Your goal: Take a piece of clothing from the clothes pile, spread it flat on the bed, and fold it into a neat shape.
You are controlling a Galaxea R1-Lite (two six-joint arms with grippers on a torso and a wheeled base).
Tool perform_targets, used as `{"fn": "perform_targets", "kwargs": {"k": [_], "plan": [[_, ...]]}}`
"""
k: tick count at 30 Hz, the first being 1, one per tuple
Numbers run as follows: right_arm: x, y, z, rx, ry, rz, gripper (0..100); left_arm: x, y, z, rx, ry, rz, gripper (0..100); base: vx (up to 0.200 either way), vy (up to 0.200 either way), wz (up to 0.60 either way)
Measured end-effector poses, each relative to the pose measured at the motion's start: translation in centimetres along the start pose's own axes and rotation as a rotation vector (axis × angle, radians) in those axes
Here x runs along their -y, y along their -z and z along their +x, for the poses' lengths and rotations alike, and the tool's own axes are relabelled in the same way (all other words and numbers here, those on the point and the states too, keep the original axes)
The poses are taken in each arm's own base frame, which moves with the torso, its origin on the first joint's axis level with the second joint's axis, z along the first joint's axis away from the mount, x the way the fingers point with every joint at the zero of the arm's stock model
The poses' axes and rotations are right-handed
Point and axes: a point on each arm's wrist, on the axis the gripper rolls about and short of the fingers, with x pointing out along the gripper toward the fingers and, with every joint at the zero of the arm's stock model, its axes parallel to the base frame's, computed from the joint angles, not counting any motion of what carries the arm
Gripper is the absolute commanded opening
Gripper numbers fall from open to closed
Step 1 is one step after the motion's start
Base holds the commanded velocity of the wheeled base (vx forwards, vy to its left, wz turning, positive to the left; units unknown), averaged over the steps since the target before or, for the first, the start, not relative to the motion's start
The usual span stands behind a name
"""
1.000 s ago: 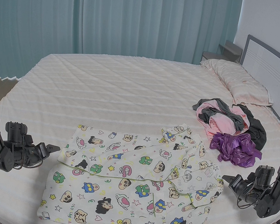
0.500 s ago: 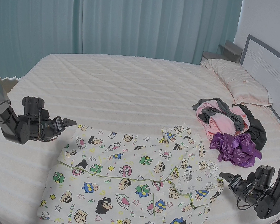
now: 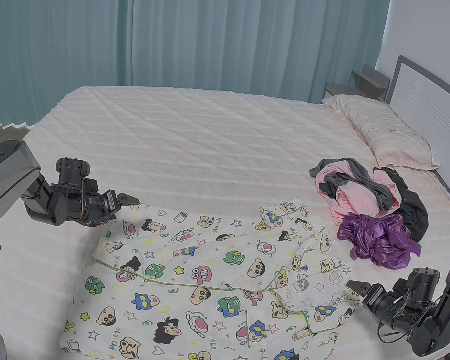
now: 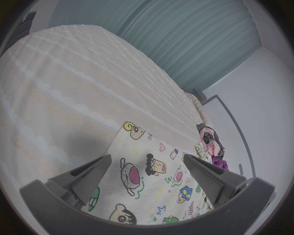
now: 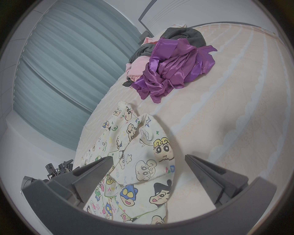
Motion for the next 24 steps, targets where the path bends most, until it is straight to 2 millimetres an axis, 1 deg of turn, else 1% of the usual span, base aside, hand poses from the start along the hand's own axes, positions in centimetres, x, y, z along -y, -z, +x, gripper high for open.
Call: {"fn": "perform_targets", "kwargs": {"k": [7,14,24], "plan": [[-0.1,0.1,0.0,-0.004,-0.002,-0.001,100,-0.8,0.2,1.0,-0.001,-0.009,0.031,100,0.0,0.0,0.0],[-0.2,0.3,0.0,-0.014,-0.007,-0.002,100,-1.4,0.2,1.9,0.044,-0.058,0.071,100,0.0,0.0,0.0],[-0.3,0.4,-0.1,-0.019,-0.009,-0.005,100,-1.4,0.4,3.0,0.041,-0.054,0.081,100,0.0,0.0,0.0]]}}
